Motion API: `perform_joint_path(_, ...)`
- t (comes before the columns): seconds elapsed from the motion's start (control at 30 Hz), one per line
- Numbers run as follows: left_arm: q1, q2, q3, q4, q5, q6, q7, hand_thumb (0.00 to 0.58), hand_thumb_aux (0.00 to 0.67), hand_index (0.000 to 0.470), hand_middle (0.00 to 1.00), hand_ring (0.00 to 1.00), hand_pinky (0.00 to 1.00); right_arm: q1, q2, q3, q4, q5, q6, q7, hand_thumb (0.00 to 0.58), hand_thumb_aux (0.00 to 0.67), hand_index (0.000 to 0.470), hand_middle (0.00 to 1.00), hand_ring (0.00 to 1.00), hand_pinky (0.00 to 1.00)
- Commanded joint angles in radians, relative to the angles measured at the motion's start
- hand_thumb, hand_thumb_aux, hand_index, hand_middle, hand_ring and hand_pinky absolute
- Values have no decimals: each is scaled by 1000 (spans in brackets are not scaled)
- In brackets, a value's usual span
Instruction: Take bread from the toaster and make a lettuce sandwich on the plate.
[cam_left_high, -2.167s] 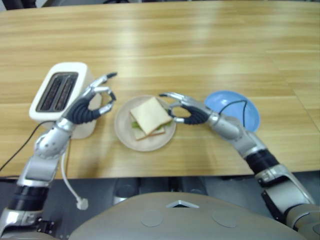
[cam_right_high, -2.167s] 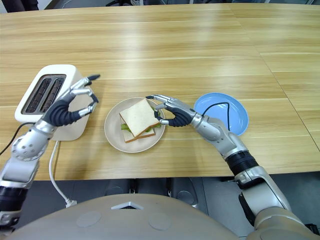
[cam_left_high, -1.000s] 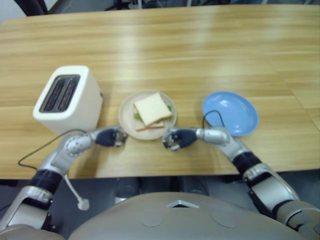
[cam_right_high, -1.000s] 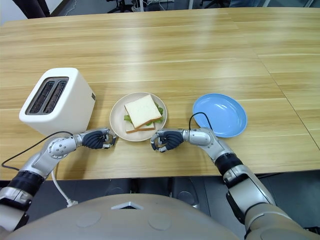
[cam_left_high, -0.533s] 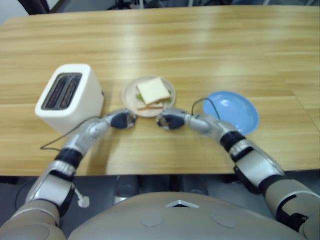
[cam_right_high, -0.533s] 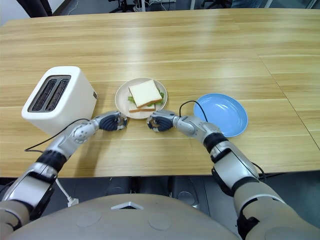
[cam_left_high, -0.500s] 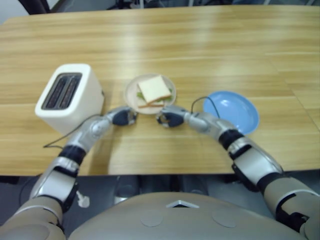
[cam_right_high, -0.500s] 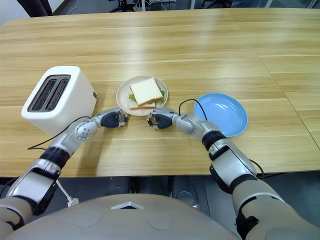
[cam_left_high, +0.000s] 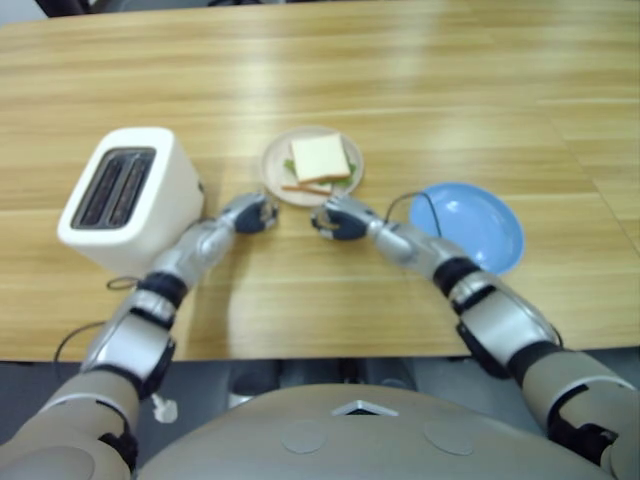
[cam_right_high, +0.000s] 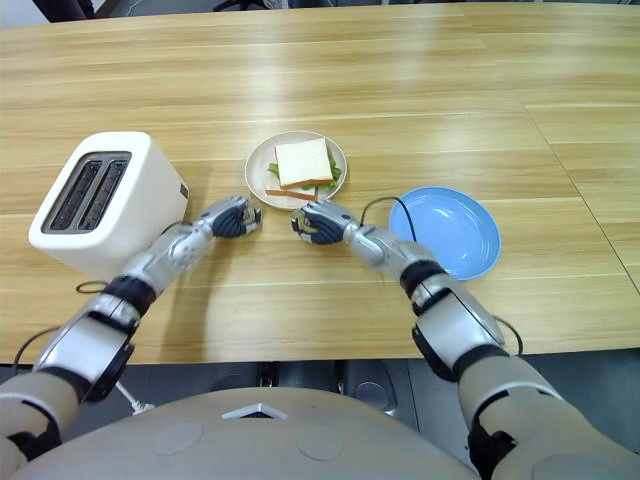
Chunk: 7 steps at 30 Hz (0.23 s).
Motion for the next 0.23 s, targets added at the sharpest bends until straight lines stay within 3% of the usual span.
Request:
perform_joint_path(0.03,211,57,67,-298,-173,-68,-101,580,670,460,1000,1000,1000,165,-9,-108,-183,286,-138,110,580,670,460,1000,1000,1000)
perform_joint_path(0.17,395,27,158,-558,-370,-146,-100,580,670,460,1000,1000,1000,326,-2,-178,-356,520,-176,194,580,670,460,1000,1000,1000)
perform_joint_path(0.23,443,-3,170,-615,-456,-133,-124,580,652,447,945,945,945,360,4,-205,-403,590,-157,229,580,670,460,1000,1000,1000)
